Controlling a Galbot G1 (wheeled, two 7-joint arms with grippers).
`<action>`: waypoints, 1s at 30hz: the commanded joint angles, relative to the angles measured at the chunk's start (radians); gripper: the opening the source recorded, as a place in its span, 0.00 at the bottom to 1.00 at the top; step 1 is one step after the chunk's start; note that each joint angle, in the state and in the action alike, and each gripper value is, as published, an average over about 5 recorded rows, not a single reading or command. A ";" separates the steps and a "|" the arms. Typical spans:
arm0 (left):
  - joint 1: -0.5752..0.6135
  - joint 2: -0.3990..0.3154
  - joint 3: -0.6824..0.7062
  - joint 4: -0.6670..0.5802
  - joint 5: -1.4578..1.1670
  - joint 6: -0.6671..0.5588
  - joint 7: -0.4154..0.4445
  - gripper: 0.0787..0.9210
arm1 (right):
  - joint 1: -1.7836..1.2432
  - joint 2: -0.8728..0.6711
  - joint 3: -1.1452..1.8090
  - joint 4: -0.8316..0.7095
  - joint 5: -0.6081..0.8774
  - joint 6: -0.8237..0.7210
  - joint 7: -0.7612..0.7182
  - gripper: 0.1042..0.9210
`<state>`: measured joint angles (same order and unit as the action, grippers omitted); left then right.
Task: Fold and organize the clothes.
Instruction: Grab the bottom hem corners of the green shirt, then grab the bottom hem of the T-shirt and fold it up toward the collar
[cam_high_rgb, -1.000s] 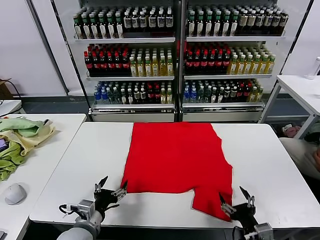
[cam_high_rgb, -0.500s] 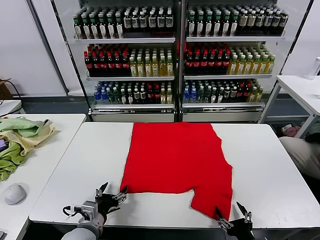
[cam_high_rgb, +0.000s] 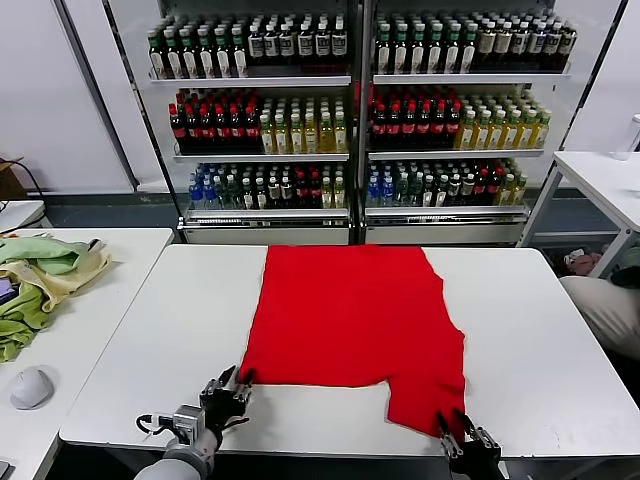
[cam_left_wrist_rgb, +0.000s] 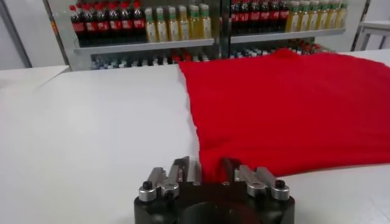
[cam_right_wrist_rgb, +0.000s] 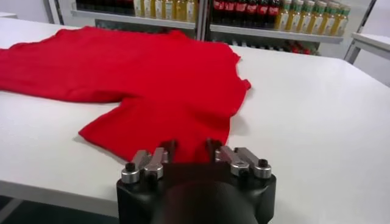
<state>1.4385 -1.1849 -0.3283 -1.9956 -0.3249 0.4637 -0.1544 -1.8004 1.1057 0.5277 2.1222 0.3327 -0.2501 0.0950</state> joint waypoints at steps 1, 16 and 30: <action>0.000 -0.007 0.015 0.015 0.004 -0.001 0.005 0.18 | 0.023 -0.017 0.005 0.006 0.049 -0.005 0.004 0.06; 0.112 0.081 -0.047 -0.173 -0.019 0.004 0.011 0.01 | -0.214 -0.163 0.239 0.320 0.298 -0.132 -0.074 0.02; 0.497 0.263 -0.262 -0.426 -0.057 0.008 -0.046 0.01 | -0.084 -0.144 0.176 0.408 0.301 -0.198 0.051 0.02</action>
<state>1.7645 -0.9923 -0.5092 -2.3096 -0.3745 0.4699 -0.1856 -2.0066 0.9748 0.7046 2.4540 0.5620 -0.3867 0.0642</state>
